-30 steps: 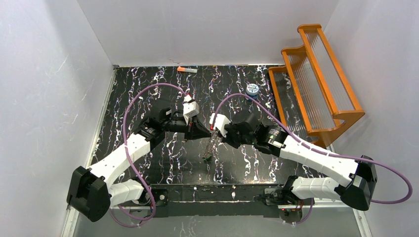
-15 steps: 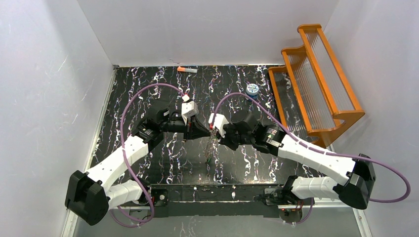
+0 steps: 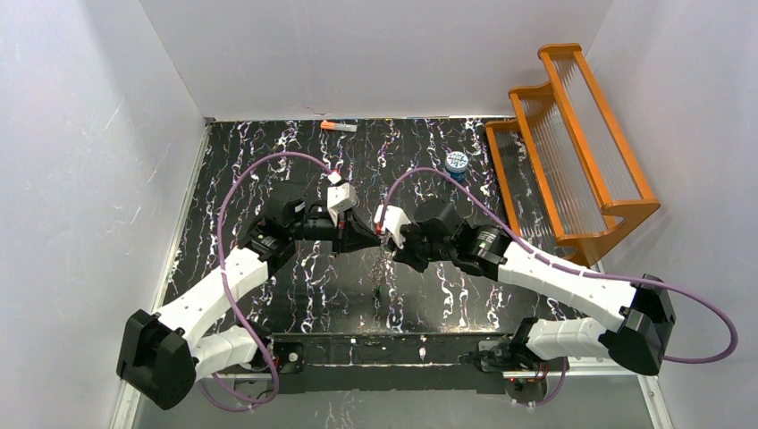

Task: Remove the keys from the keyring

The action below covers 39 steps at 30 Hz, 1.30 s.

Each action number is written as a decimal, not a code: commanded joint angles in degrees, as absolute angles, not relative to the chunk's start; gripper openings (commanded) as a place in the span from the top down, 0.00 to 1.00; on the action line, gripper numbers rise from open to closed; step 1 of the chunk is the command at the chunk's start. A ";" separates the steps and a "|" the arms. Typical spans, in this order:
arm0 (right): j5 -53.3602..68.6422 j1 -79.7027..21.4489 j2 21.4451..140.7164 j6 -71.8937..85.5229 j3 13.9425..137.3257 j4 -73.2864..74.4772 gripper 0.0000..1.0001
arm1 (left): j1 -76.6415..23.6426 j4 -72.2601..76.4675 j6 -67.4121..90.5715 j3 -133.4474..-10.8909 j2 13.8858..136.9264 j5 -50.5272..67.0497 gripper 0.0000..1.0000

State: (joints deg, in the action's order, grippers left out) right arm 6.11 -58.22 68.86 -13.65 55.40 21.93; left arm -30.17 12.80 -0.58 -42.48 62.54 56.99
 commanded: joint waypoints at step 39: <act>8.58 -58.46 69.45 -24.96 67.23 27.35 0.99 | -31.68 15.38 1.11 -43.75 65.57 61.24 0.71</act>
